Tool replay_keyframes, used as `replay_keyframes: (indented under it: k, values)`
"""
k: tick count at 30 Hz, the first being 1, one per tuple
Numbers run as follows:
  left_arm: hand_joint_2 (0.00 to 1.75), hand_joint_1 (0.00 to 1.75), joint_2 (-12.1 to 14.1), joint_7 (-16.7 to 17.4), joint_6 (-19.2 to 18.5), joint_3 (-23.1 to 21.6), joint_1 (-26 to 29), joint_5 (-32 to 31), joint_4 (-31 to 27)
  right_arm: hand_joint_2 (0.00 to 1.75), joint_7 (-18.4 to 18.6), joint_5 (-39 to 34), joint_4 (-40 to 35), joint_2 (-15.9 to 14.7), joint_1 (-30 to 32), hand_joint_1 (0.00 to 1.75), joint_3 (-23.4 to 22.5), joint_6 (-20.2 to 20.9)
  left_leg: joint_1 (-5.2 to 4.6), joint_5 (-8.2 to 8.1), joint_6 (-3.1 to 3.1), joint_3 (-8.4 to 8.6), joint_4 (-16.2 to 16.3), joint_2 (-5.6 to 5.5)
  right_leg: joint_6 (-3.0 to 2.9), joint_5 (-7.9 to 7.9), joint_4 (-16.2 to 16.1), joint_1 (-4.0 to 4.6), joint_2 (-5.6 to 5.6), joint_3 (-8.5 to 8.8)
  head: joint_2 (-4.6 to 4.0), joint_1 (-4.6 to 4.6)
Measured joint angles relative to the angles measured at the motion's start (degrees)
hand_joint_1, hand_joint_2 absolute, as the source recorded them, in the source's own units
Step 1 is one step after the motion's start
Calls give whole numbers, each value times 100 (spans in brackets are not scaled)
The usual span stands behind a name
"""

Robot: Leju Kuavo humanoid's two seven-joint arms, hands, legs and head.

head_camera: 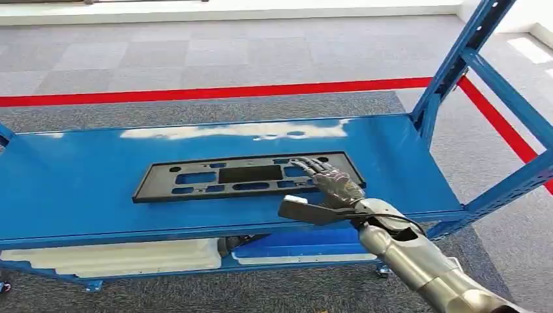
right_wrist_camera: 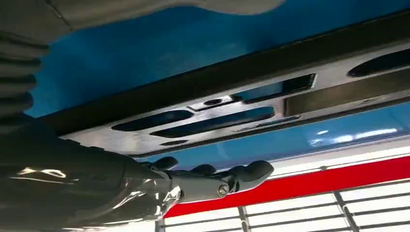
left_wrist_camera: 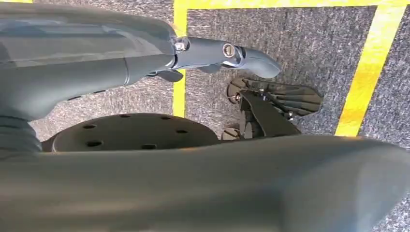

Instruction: Take the parts from the cabinet and place them on the table.

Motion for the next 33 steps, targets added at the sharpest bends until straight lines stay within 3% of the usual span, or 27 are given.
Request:
replay_keyframes:
  k: [12,24,25,26,33]
  values:
    - [0,0,0,-2,-30,-4,-2,-4,0,175,258,325,380,9,-220,0,238,-54,0,0,0,1,0,0,0,0,0,0,0,-1,-2,0]
    - [0,0,0,-50,-57,-9,-5,-9,0,175,627,1198,863,-144,-499,5,251,-330,-1,-1,0,39,0,1,0,0,-3,-1,2,31,0,0]
    - [0,0,0,-70,-57,-9,-5,-13,0,175,636,1317,915,-168,-519,159,247,-378,-1,-1,0,44,0,1,0,-1,-3,-1,2,36,0,0]
    - [0,0,0,-79,-57,-9,-5,-20,0,175,669,1434,960,-190,-536,175,236,-413,-1,-1,0,47,0,1,0,-1,-4,-1,2,40,0,0]
    - [0,0,0,-96,-44,-9,-4,-20,0,175,769,2046,1099,-302,-428,175,135,-627,-1,-1,-1,58,0,1,0,0,-3,0,1,52,-2,0]
